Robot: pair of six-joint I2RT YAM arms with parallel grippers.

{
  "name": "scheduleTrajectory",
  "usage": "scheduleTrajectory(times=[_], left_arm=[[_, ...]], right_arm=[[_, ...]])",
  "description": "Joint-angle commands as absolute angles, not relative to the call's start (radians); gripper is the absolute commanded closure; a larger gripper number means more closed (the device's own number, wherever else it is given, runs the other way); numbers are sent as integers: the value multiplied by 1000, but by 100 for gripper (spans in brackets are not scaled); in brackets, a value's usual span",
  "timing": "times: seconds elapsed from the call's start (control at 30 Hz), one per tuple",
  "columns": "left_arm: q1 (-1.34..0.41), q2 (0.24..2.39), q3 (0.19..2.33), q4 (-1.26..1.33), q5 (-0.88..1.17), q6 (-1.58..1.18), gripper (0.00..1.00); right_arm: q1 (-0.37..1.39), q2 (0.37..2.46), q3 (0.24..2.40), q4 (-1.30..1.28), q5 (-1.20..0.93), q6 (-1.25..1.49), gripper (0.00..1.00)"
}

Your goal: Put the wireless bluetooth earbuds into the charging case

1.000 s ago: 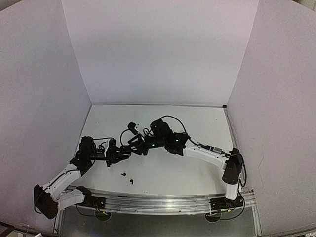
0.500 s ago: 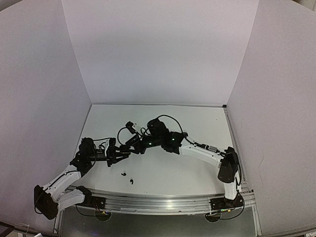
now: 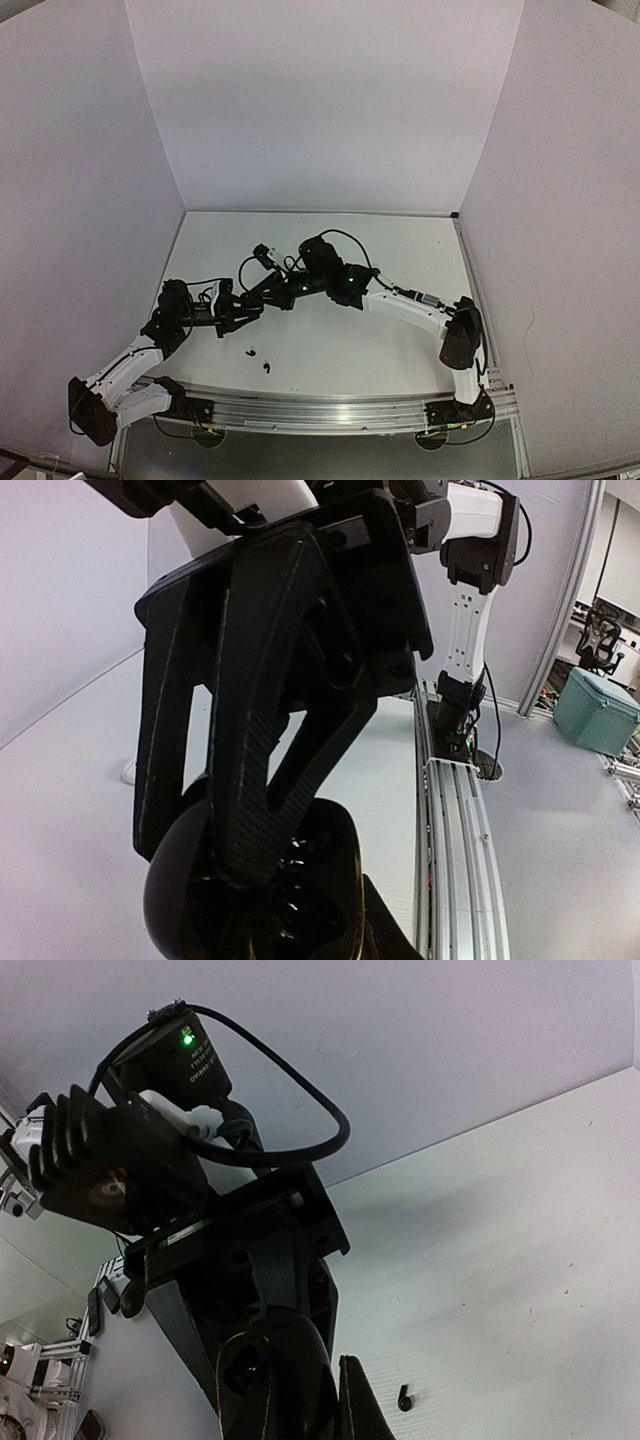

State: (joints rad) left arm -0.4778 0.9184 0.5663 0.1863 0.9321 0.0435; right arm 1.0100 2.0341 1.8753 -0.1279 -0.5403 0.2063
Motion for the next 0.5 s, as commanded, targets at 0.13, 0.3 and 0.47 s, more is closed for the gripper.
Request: scheduleTrajectory(times=[0.13,0.3,0.47], left_arm=[[-477,902,569,239,952,18,56],[-477,907,566,259,964,15,57],[-477,903,569,275,965,35,59]], right_arm=[[1006,1922,1837,-67,-543,143,97],[1006,1908,1823,-38,-547,145,97],[1005,1919,1821,-30,-555,163,97]])
